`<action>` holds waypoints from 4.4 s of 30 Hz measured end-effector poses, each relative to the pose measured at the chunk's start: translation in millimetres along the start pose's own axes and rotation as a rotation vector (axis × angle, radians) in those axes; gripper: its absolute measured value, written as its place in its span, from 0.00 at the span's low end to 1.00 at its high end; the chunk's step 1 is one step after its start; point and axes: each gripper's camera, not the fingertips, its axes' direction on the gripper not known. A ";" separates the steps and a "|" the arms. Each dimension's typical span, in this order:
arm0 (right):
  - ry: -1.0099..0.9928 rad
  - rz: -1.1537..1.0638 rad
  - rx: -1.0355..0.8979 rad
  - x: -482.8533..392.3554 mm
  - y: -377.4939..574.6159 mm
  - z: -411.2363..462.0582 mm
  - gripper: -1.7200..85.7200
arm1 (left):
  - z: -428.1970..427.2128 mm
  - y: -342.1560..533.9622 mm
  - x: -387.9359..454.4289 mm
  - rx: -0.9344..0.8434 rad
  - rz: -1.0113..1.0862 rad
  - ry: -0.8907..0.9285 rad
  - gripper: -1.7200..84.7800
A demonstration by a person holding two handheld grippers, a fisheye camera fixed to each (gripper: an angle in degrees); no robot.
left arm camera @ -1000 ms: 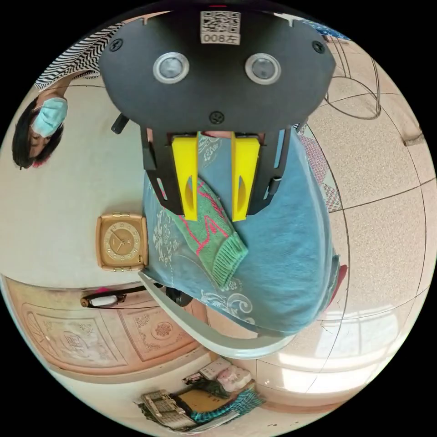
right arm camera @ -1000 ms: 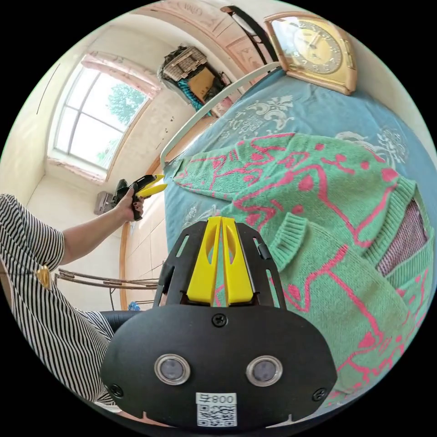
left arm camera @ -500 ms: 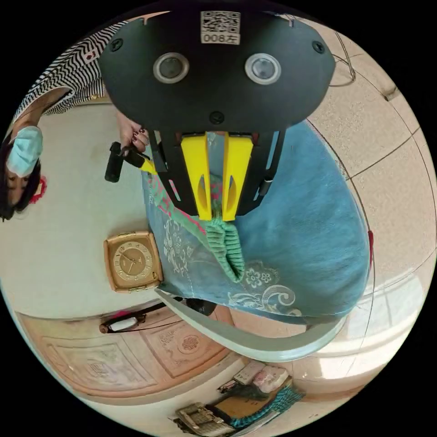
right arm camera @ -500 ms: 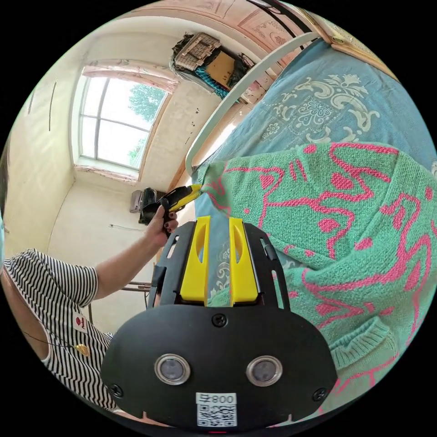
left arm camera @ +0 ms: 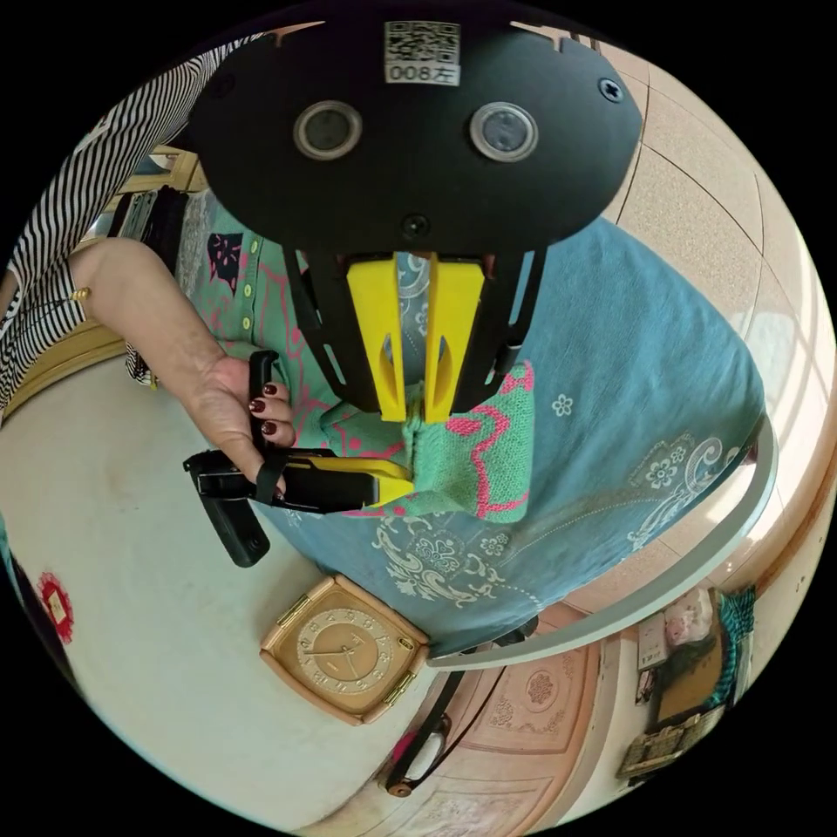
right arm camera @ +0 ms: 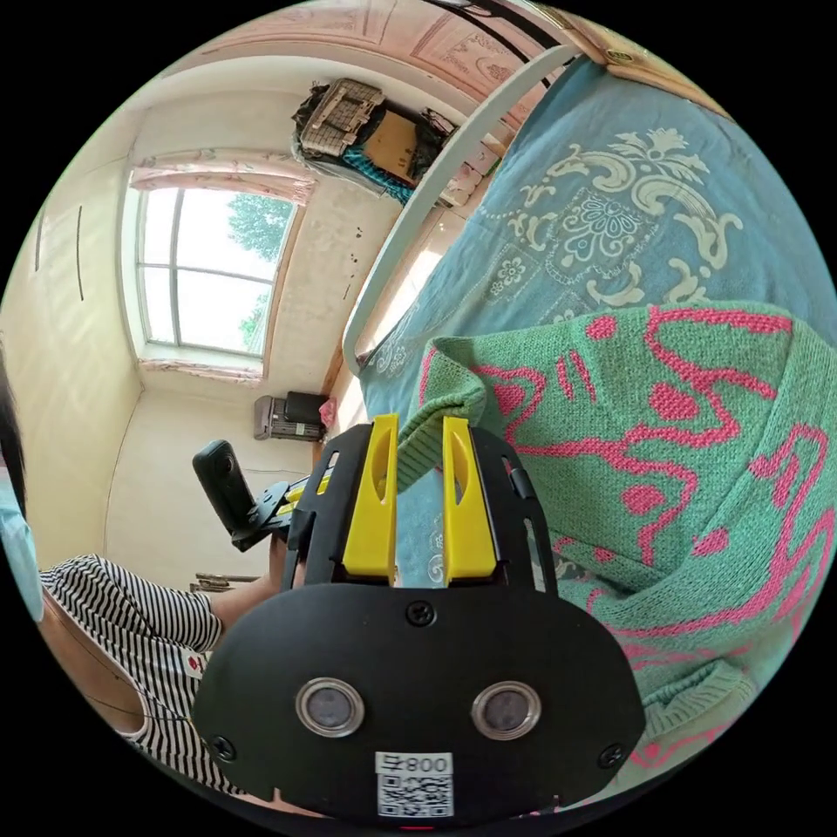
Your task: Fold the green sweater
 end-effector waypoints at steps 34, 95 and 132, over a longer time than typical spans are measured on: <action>-0.119 0.151 0.420 -0.2 186.4 -335.4 0.05 | 135.4 18.1 363.8 -0.030 0.591 0.354 0.06; 0.407 0.448 0.478 -48.1 392.8 -381.6 0.02 | 327.2 -137.9 514.2 -0.494 0.584 0.398 0.03; 0.141 -0.200 0.040 -91.3 -37.3 -312.9 0.05 | 129.0 -271.7 176.2 -0.061 -0.180 0.628 0.06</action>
